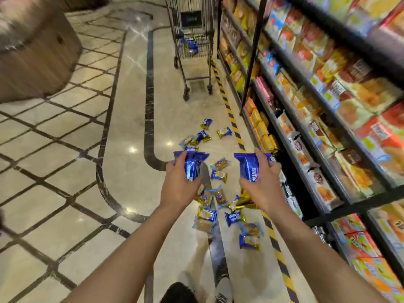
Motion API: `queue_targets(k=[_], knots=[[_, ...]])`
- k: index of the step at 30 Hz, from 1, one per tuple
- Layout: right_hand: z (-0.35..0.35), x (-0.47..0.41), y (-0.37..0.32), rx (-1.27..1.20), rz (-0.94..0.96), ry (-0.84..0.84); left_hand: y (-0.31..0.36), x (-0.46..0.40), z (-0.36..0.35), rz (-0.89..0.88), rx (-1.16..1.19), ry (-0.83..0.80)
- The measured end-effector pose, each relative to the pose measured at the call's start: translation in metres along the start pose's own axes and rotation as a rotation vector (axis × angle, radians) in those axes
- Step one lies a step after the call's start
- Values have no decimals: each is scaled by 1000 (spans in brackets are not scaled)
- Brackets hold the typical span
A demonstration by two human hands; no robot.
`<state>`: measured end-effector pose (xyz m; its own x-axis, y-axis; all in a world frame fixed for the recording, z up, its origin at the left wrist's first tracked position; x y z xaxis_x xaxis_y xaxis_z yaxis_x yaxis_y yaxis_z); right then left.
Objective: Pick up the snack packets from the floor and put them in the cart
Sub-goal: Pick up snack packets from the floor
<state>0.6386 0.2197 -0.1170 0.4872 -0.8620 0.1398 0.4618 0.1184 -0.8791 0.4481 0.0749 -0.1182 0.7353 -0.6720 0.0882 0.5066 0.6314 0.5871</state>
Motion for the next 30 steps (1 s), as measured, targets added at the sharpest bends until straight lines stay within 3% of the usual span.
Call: queue_targets(k=[14, 30], knots=[[-34, -2, -122, 52, 214, -46, 1, -6, 111, 1, 153, 227], [-251, -24, -230, 21, 179, -140, -178, -69, 244, 84, 162, 218]])
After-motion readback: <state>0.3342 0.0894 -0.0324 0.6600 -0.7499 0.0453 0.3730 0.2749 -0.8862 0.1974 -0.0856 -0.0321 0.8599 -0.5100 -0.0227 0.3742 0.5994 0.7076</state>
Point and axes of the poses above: each hand's wrist, its own x-axis away from the middle knuckle, its own z-axis out of the back of the hand, y = z × x, the point moved 6 cm from there along -x, towards the middle knuckle, and after that the axes turned 10 degrees about -x, right-handed, at the moved point
